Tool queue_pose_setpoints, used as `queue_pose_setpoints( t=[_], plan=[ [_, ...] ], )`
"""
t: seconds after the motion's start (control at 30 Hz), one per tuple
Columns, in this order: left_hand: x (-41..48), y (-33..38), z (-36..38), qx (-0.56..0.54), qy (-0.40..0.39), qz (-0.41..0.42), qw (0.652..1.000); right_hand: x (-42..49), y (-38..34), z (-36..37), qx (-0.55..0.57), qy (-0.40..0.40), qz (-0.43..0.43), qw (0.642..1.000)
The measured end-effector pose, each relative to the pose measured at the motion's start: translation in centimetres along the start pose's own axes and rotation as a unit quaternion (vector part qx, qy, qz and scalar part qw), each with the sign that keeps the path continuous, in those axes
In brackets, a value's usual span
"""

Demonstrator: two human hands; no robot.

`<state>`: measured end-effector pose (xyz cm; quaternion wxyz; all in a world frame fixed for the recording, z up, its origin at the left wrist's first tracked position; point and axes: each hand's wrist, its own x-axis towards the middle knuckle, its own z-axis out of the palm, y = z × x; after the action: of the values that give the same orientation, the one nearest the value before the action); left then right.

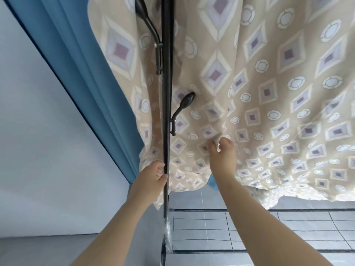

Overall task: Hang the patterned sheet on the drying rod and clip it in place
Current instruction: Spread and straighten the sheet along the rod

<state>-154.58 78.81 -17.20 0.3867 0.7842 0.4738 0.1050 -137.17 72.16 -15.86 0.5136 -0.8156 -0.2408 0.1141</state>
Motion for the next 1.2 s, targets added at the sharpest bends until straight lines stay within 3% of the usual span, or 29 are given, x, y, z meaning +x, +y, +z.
queue_pose_setpoints(
  t=[0.3,0.47,0.6,0.73,0.97,1.07,1.2],
  plan=[
    [0.0,4.1,0.6,-0.026,-0.043,0.067,0.996,-0.8,0.9,-5.5,0.093,0.112,0.093,0.985],
    [0.8,8.3,0.5,-0.150,-0.037,0.099,0.983,-1.5,0.9,-7.9,0.115,0.096,0.119,0.982],
    [1.2,11.7,-0.1,-0.312,-0.112,0.094,0.939,-3.0,0.6,-9.4,0.187,0.088,0.140,0.968],
    [-0.3,13.7,-0.7,-0.357,-0.087,0.118,0.922,-4.2,0.6,-10.4,0.238,0.075,0.151,0.956],
    [-2.4,15.4,-4.8,-0.422,-0.009,0.215,0.881,-5.3,-2.3,-10.7,0.226,-0.008,0.049,0.973],
    [-3.2,16.3,-6.7,-0.471,0.032,0.215,0.855,-5.6,-4.7,-10.1,0.213,-0.033,-0.018,0.976],
    [-4.8,16.4,-9.1,-0.465,0.095,0.213,0.854,-5.8,-7.5,-9.8,0.164,-0.015,-0.079,0.983]
  ],
)
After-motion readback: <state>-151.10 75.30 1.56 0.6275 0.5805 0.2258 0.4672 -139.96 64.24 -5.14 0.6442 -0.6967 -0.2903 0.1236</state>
